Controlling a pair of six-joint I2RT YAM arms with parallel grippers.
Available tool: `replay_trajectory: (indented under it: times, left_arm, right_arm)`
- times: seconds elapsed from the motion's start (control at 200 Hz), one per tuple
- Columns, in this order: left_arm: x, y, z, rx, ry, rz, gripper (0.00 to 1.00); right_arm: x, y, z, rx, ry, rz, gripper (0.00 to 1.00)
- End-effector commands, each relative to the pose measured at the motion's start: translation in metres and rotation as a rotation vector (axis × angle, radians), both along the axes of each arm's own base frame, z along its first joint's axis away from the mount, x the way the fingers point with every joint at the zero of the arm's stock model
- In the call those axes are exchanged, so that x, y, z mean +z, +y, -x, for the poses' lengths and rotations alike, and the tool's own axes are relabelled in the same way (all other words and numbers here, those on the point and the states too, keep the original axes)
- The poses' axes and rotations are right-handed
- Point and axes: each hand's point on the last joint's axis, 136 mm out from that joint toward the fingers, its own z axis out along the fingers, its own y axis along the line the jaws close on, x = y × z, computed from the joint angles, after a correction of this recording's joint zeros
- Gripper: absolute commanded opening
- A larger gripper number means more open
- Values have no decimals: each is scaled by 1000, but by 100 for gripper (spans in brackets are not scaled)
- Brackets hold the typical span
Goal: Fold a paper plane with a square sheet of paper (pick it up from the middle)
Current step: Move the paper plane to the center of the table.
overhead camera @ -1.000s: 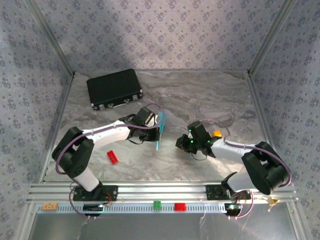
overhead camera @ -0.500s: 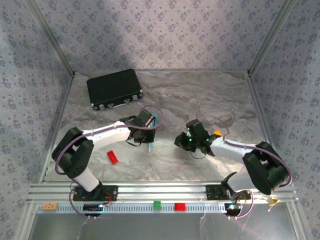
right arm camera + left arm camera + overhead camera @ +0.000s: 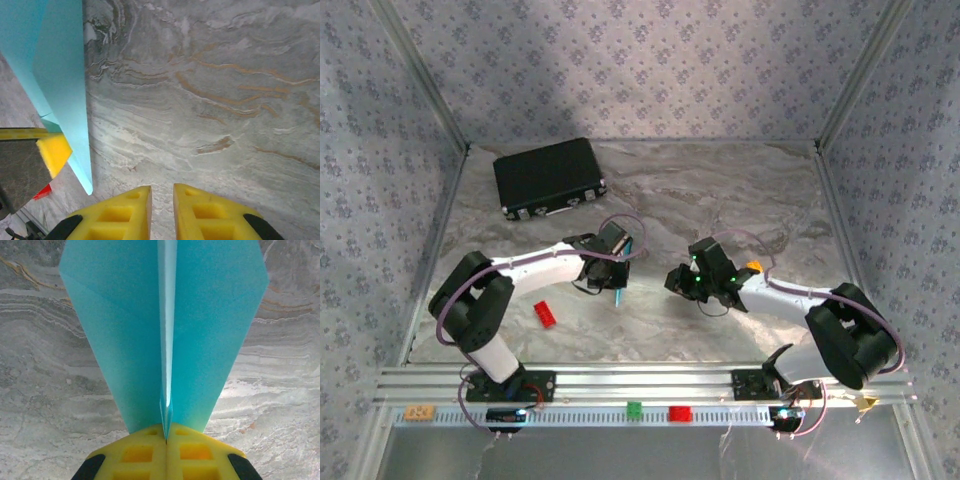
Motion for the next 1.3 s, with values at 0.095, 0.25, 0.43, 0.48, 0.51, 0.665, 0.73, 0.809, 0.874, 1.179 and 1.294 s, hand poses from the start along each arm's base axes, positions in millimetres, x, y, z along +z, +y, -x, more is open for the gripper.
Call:
replay_trajectory:
  times: [0.095, 0.25, 0.43, 0.48, 0.51, 0.665, 0.73, 0.809, 0.874, 1.179, 1.294]
  left_arm:
    - [-7, 0, 4, -13, 23, -32, 0]
    - [-8, 1, 4, -15, 25, -38, 1]
    - [-7, -1, 4, -22, 25, -34, 4]
    - [-7, -1, 3, -25, 24, -35, 5]
    - [-7, -1, 4, -26, 26, -35, 6]
    - [-9, -2, 3, -30, 29, -39, 8]
    - [-10, -3, 4, -34, 32, -37, 9]
    - [-9, -3, 3, -35, 30, -34, 9]
    - [-9, -4, 3, -38, 31, -32, 10]
    - [1, -4, 1, -31, 4, -20, 3]
    - [4, 1, 1, -14, -6, -47, 3]
  right_arm:
    - [8, 12, -5, 37, -36, -4, 22]
    - [6, 11, -4, 37, -31, 1, 23]
    - [5, 12, -4, 38, -26, 1, 23]
    - [4, 11, -4, 39, -25, 3, 23]
    - [4, 11, -4, 38, -23, 4, 23]
    - [3, 11, -3, 40, -19, 7, 23]
    - [3, 11, -3, 43, -20, 7, 23]
    - [3, 11, -3, 43, -20, 9, 23]
    - [3, 11, -3, 43, -20, 10, 23]
    - [-1, 10, -3, 42, -11, 15, 23]
    - [-2, 11, -3, 41, -7, 15, 23]
